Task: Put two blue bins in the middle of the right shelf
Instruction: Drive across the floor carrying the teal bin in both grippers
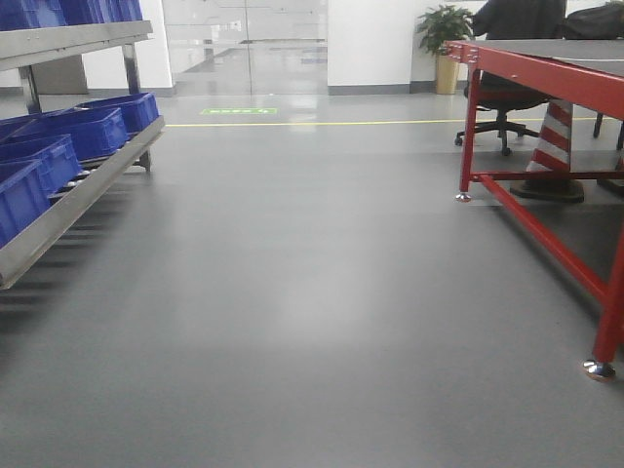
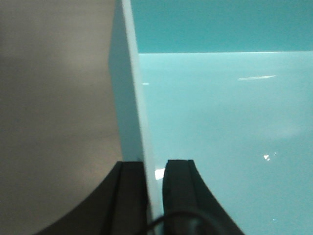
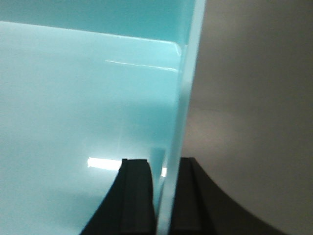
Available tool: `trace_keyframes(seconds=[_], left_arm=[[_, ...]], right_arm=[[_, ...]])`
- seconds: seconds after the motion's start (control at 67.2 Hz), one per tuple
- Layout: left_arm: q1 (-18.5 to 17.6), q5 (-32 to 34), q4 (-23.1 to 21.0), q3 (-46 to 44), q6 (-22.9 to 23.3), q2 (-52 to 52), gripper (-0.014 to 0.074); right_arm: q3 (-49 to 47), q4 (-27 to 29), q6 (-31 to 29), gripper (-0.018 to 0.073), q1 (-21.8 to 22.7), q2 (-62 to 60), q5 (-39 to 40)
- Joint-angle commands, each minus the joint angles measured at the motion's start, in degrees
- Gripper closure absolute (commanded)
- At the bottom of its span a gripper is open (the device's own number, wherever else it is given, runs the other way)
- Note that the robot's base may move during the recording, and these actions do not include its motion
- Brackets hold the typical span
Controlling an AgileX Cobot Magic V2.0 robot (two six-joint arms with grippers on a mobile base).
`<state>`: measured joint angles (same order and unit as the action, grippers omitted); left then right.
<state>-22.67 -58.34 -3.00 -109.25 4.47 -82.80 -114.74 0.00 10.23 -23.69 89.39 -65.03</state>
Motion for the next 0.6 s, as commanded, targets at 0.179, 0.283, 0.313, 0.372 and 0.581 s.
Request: trace_keyframes(seconds=[0.179,0.283,0.313,0.372,0.581], left_arm=[[0.11,2.77,-1.41,-0.64,-0.88,0.88,0.0707],[0.11,2.77,-1.41,-0.64,-0.88,0.88,0.0707],[0.11,2.77,-1.41,-0.64,-0.88,0.88,0.0707],[0.11,2.77,-1.41,-0.64,-0.88,0.88,0.0707],[0.11,2.77,-1.41,-0.64,-0.88,0.88,0.0707]], right_arm=[[-0.68,-1.34,-1.19,0.0711,0.09,-0.48,1.61],[-0.68,-1.34,-1.19,0.0711,0.09,-0.48,1.61],[-0.68,-1.34,-1.19,0.0711,0.09,-0.48,1.61],[-0.68,-1.34,-1.19,0.0711,0.09,-0.48,1.61],[-0.68,-1.34,-1.19,0.0711,0.09,-0.48,1.61]])
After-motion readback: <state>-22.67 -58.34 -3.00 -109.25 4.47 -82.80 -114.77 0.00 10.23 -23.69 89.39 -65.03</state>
